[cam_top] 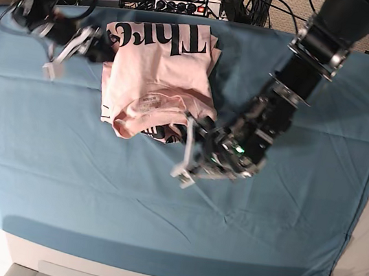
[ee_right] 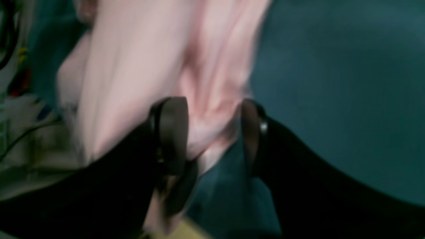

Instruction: Fold the T-shirt properly

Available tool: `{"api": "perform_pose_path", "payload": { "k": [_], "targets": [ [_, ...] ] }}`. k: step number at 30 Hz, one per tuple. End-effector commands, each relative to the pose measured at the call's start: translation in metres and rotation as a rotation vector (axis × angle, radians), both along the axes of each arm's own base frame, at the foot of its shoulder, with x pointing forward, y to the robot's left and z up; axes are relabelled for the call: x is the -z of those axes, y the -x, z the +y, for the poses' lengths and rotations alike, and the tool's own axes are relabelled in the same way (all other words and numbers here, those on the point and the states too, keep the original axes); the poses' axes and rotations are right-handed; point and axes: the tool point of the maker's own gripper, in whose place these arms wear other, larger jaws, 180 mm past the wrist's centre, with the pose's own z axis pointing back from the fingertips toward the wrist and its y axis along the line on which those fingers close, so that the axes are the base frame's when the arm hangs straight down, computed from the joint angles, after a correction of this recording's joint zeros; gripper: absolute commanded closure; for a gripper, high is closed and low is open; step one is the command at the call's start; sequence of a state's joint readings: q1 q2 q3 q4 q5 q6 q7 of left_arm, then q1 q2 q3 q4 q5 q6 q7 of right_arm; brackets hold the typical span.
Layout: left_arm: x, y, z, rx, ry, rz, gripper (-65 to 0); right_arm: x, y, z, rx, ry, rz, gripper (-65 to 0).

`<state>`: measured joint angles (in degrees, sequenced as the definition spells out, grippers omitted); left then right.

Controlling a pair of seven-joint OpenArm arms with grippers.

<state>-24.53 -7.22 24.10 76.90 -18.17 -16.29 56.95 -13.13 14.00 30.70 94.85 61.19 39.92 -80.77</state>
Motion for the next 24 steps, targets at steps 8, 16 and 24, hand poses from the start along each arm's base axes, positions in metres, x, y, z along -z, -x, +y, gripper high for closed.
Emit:
{"api": "perform_pose_path", "payload": {
  "k": [8, 16, 24],
  "targets": [
    [-0.048, -0.049, 0.073, -0.132, -0.073, -0.131, -25.1, -0.059, -0.048, -0.06, 0.067, 0.144, -0.183, -26.4],
    [-0.083, -0.044, 0.171, -0.318, 0.037, -0.135, -24.0, -0.108, -0.029, -0.115, 0.224, 0.105, -0.315, -26.3],
    [-0.058, 0.039, 0.228, -0.4, 0.03, -0.076, -22.5, -0.13, 0.013, -0.149, 0.332, 0.118, -0.354, -26.3]
  ]
}}
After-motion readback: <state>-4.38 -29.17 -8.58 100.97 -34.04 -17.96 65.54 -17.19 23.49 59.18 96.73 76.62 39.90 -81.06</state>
